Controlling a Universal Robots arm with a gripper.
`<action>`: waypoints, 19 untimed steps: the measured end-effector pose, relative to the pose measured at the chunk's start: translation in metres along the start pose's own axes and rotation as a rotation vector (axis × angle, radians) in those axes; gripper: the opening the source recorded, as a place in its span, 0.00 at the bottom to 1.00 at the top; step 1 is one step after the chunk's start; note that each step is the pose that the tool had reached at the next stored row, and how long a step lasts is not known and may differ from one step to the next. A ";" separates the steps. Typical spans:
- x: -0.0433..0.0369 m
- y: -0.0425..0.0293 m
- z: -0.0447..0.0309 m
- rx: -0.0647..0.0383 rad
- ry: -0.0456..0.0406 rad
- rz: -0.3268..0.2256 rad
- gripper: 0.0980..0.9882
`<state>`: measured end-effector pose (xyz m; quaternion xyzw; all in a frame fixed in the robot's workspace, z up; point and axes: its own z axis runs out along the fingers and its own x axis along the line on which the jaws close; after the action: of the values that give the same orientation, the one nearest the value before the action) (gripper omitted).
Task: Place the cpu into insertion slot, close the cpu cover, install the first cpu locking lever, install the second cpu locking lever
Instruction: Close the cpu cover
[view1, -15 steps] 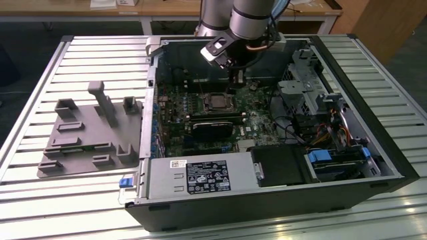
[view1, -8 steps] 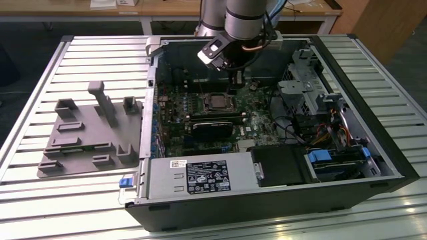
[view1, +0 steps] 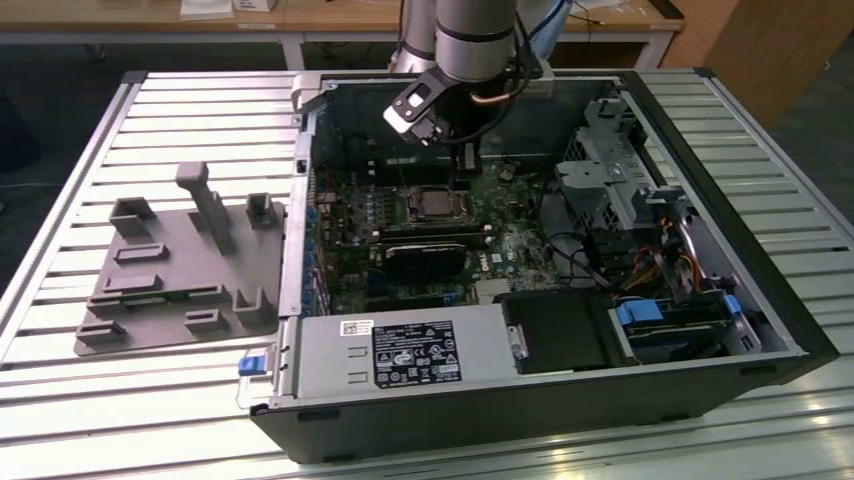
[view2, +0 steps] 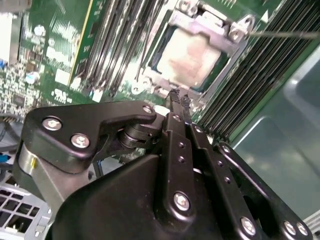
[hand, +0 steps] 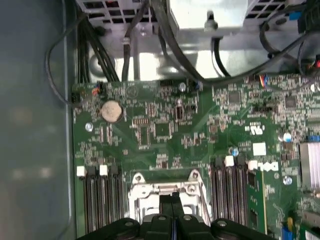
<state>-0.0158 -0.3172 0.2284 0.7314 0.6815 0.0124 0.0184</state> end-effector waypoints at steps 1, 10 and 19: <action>-0.0002 -0.0029 0.0002 -0.001 0.0003 0.000 0.00; -0.0018 -0.0252 0.0020 -0.006 0.0012 -0.002 0.00; -0.0019 -0.0277 0.0020 -0.008 0.0029 -0.097 0.00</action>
<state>-0.0435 -0.3172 0.2252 0.6974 0.7162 0.0152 0.0207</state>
